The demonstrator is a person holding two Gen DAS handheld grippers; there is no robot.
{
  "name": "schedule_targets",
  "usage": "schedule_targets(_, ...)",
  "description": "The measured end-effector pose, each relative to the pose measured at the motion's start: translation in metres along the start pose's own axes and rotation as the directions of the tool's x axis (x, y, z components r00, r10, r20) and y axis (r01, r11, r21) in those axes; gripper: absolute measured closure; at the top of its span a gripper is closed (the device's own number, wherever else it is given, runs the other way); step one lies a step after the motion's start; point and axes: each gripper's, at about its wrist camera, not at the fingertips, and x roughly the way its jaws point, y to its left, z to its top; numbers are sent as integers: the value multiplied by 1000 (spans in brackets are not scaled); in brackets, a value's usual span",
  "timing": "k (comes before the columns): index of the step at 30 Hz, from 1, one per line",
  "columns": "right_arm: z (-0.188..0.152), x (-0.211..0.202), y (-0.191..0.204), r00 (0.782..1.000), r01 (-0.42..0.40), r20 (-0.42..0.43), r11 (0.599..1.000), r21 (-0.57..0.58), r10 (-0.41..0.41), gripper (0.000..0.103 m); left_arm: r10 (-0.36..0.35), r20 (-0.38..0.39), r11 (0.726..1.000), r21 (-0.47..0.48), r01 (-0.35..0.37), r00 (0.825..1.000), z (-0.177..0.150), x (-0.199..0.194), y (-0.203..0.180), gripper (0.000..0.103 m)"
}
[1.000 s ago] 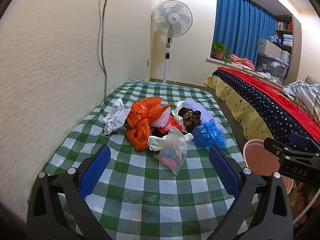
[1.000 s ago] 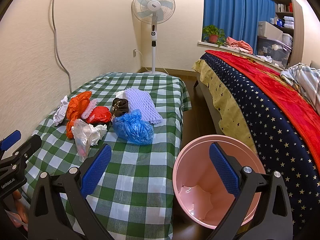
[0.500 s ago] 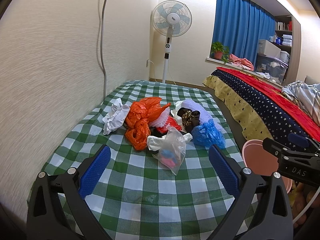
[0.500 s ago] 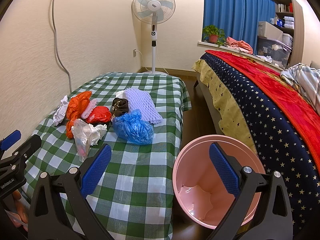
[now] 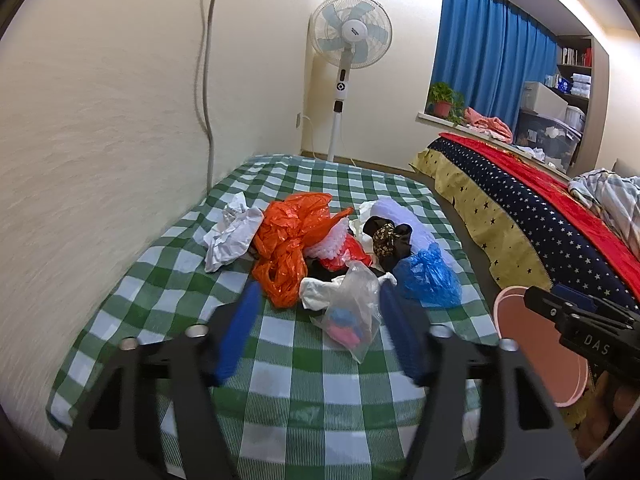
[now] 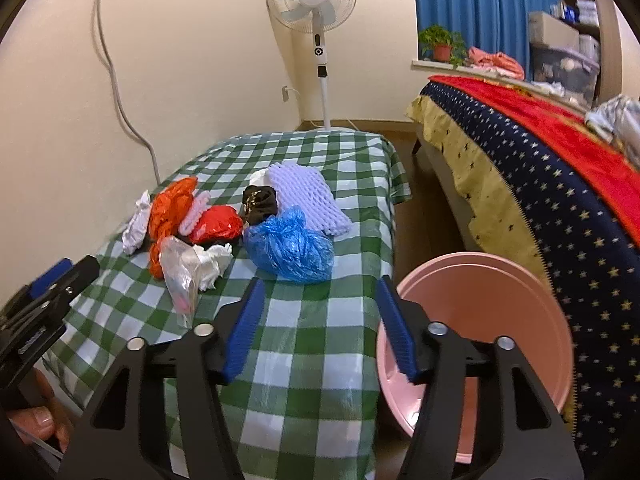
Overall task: Collect trash
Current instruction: 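Grasp the orange bag with the left tool while the right tool grasps the blue bag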
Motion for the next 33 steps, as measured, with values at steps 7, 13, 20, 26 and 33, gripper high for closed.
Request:
schedule_targets(7,12,32,-4,999,-33,-17,999,39,33,50,32,-27,999,-7,-33,999,12,37,7,57)
schedule_targets(13,20,68,-1,998,-50,-46,997,67,53,49,71,-73,996,-45,-75,995,20,70,25,57)
schedule_targets(20,21,104,6,992,-69,-98,995,75,77,35,82,-127,994,-56,-89,989,25,103,28,57)
schedule_targets(26,20,125,11,988,-59,-140,996,66,68,35,84,-166,994,-50,-94,983,25,124,27,57)
schedule_targets(33,16,140,15,981,-47,-184,998,48,55,43,100,-232,991,-59,-117,968,18,141,35,57)
